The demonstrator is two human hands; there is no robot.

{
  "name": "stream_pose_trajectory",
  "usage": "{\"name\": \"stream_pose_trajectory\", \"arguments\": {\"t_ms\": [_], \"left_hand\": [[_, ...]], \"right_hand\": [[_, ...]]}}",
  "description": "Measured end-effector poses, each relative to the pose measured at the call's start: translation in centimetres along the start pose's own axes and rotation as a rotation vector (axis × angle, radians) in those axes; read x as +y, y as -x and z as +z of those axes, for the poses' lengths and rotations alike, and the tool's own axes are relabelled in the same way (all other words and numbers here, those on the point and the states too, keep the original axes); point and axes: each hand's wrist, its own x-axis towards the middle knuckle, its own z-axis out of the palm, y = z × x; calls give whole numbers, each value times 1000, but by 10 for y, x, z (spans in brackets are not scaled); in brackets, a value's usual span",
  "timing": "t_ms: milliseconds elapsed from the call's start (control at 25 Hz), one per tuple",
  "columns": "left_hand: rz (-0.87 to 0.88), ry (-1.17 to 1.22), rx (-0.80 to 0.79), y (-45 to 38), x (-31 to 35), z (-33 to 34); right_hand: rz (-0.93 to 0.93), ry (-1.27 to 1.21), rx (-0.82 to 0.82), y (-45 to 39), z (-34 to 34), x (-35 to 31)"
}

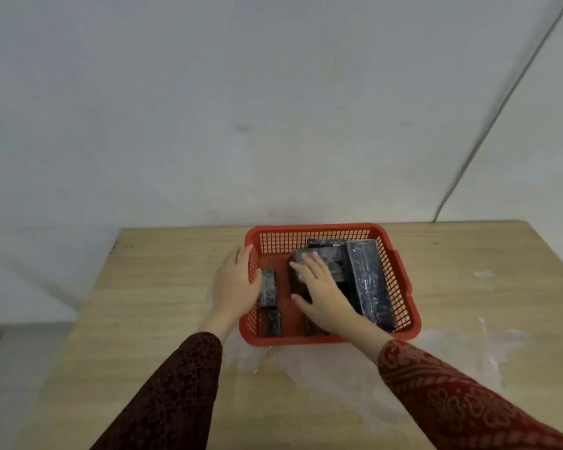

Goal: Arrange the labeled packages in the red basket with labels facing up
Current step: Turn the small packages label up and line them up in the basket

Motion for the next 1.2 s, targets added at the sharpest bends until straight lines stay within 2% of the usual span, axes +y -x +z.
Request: {"name": "stream_pose_trajectory", "arguments": {"t_ms": [160, 240, 320, 480, 680, 800, 1040, 1120, 1200], "left_hand": [[-235, 345, -36, 14, -11, 34], [-248, 490, -22, 19, -15, 48], [-242, 581, 16, 17, -19, 52], [-246, 696, 23, 18, -22, 54], [-287, 765, 20, 17, -22, 51], [-285, 776, 16, 18, -22, 50], [-301, 815, 20, 19, -20, 48], [-297, 819, 19, 19, -19, 47], [-294, 820, 23, 19, -18, 46]], "right_hand": [[70, -156, -128, 5, 41, -8], [135, -223, -162, -5, 52, -10], [205, -253, -125, -24, 59, -14], [419, -238, -99, -58, 74, -25], [554, -51, -107, -76, 88, -38], [621, -182, -77, -76, 86, -37], [623, -524, 39, -70, 58, -28], [546, -512, 0, -75, 44, -25], [413, -337, -104, -88, 32, -23]]}}
